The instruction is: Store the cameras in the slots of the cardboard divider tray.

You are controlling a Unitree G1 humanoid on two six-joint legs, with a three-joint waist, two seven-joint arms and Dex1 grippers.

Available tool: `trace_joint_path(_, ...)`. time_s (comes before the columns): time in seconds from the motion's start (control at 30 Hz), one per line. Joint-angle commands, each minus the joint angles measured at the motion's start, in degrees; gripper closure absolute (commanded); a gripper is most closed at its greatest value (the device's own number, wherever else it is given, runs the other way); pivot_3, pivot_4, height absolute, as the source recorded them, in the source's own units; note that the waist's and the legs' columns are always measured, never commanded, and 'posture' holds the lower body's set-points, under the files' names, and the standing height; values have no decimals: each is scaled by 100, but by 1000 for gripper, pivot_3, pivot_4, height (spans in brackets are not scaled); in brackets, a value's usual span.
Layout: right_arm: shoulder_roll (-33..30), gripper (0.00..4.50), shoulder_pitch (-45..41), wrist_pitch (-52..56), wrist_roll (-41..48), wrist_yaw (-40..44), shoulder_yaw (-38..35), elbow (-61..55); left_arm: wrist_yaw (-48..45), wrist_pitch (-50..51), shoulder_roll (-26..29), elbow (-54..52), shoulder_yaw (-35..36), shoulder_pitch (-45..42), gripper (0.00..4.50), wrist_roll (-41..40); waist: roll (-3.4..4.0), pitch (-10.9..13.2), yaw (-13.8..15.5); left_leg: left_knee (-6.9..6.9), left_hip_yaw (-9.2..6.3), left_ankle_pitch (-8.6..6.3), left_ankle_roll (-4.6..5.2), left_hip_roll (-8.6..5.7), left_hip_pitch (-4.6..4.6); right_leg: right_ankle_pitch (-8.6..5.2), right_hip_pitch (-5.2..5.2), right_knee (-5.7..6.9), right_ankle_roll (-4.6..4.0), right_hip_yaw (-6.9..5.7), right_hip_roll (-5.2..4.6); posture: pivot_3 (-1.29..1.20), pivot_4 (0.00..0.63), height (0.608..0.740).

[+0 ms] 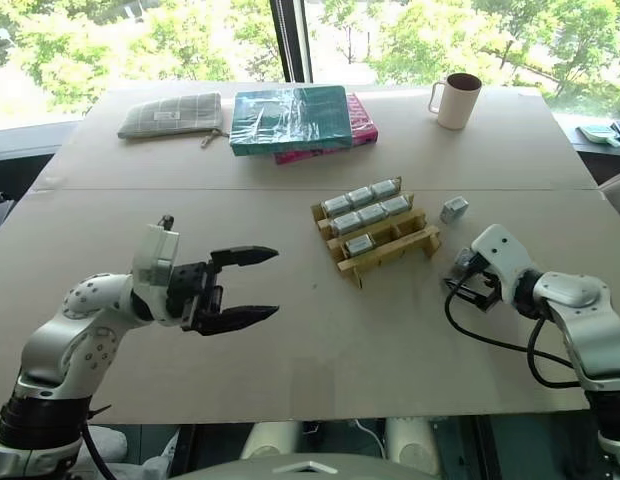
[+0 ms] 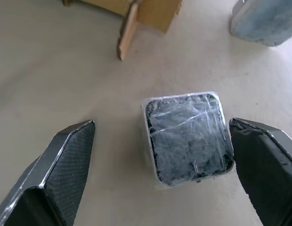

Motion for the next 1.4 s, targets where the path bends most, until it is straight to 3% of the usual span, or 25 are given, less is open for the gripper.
trace_joint_path(0.03,-74,14,-110,-51,49,3,-164,78,-74,-48,44,-151,66,-129,0,-94,0,0,1,0,0,0,0,0,0,0,0,0,0,0,0,0,150,740)
trace_joint_path(0.1,-90,14,-104,-57,76,39,-176,115,-74,-35,22,-145,43,-164,0,-95,0,0,1,0,0,0,0,0,0,2,0,0,3,0,0,0,150,740)
trace_joint_path(0.13,-99,257,-97,-78,72,45,-174,125,-76,-29,12,-154,28,-174,0,-99,0,0,1,0,0,0,0,0,0,2,1,0,4,0,1,0,150,740)
trace_joint_path(0.2,-105,853,-89,-91,76,49,-168,127,-76,-3,2,-177,5,-190,0,-119,0,0,1,0,0,0,0,0,0,3,1,0,5,1,0,0,150,740)
trace_joint_path(0.3,-83,2245,-93,-61,101,35,-150,90,0,193,8,-233,-16,-279,0,-246,-1,-1,1,2,0,0,0,0,0,3,1,1,5,0,1,0,150,740)
trace_joint_path(0.33,-81,2513,-86,-75,90,21,-142,75,86,302,9,-260,-31,-327,0,-283,-2,-1,1,3,-2,0,0,1,2,3,3,1,5,-1,1,0,150,740)
trace_joint_path(0.47,-239,2513,125,-366,-114,-87,-257,-357,1130,1356,-119,-439,-49,-803,0,-817,-1,-1,24,11,-6,0,0,1,1,4,7,3,7,-3,2,0,150,740)
trace_joint_path(0.67,-511,2513,168,-391,238,-3,-693,-2866,3201,4227,-92,-265,-272,-2298,0,-2592,-1,6,39,21,-20,0,0,0,-6,-7,7,14,33,-6,6,0,150,740)
trace_joint_path(0.77,-581,2513,-338,0,148,-213,-191,-3774,3901,5020,-703,559,-464,-3153,0,-3169,-5,9,40,37,-31,1,-1,0,1,-10,16,30,36,-14,7,0,150,740)
trace_joint_path(0.93,-517,2513,-959,338,-264,-544,727,-4092,4399,5334,-1536,1303,-583,-3851,0,-3261,-14,9,47,51,-37,1,0,-8,7,-10,28,35,33,-21,0,0,150,740)
trace_joint_path(1.13,-423,2513,-1007,513,-396,-686,956,-4180,4171,5376,-1793,1631,-767,-4210,0,-2853,-14,9,78,52,-42,2,-2,-12,0,1,26,36,13,-22,1,0,150,740)
trace_joint_path(1.23,-357,2513,-1097,588,-477,-780,1021,-4182,4056,5478,-1803,1716,-849,-4255,836,-2703,-14,9,69,52,-39,2,-3,-12,1,1,25,36,13,-19,1,0,150,740)
trace_joint_path(1.4,-338,2513,-1171,654,-580,-826,1132,-4224,3993,5557,-1924,1828,-928,-4266,2879,-2439,-14,9,94,52,-41,1,-2,-12,0,1,25,36,12,-21,0,0,150,740)
